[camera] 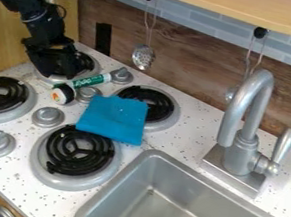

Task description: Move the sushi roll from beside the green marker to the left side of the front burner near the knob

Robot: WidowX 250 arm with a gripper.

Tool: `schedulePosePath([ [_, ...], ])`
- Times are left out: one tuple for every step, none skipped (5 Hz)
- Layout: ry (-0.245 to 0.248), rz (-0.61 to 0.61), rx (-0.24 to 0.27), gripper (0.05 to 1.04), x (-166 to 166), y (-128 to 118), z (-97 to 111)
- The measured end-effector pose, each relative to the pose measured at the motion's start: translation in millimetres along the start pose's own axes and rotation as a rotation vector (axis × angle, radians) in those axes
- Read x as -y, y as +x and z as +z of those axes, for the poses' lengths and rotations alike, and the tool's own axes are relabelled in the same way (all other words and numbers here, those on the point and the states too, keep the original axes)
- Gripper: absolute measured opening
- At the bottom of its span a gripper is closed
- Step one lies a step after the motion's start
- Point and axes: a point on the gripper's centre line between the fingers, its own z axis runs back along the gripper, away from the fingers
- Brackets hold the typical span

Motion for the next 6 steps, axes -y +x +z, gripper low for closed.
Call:
schedulePosePath([
  [-0.01,-0.006,-0.036,1.005,4.6,-5.2,-17.2],
  [0.084,-0.02,-0.001,1.005,-2.8,-5.3,-35.5],
  [0.14,-0.036,0.026,1.005,-4.1,-1.6,-41.9],
  [0.141,-0.05,0.036,1.005,-1.4,-0.7,-48.2],
  [0.04,-0.08,-0.031,1.005,4.6,-9.2,-63.9],
  [-0.031,-0.138,-0.047,1.005,9.7,-4.3,-64.2],
])
